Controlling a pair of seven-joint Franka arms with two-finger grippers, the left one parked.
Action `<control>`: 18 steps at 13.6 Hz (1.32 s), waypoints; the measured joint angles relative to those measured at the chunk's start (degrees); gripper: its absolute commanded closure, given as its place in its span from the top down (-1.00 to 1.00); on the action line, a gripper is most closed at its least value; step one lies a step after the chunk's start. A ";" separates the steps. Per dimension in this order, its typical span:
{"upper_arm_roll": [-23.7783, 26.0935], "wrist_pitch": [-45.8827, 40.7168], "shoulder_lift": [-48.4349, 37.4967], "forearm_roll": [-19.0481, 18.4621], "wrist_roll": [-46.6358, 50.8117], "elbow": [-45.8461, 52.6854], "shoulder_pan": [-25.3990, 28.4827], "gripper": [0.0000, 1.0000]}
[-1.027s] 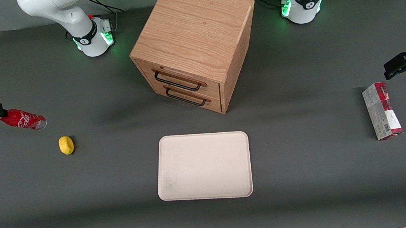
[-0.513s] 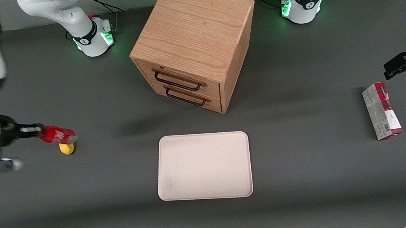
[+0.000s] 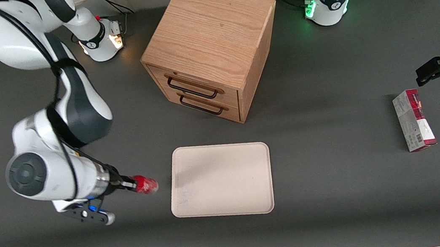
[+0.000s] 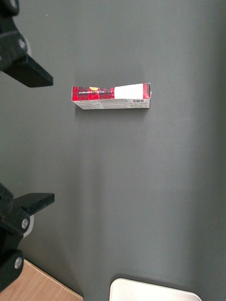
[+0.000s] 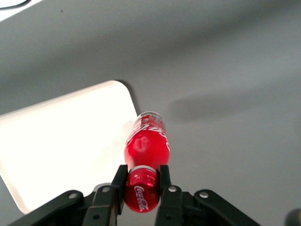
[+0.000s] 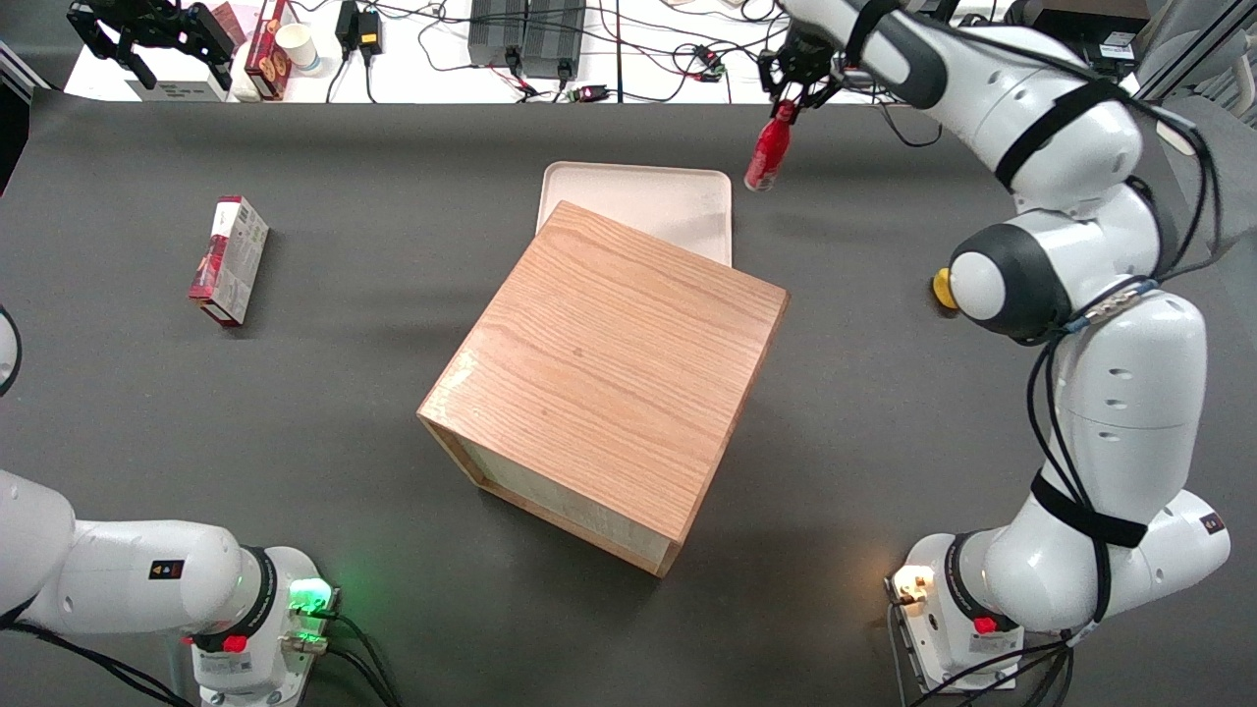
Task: Place coke bottle on tray
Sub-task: 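Carry the held bottle over to the cream tray's edge, then stand the bottle upright on the tray and open the right gripper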
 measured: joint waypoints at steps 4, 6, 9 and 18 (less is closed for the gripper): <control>0.27 3.27 3.49 -0.19 3.73 0.94 1.61 -1.00; 0.27 4.73 4.40 -0.31 5.59 1.11 2.63 -1.00; 0.27 5.79 5.19 -0.53 7.20 1.15 3.89 -1.00; 0.27 8.83 6.86 -2.63 8.78 1.17 5.25 -0.21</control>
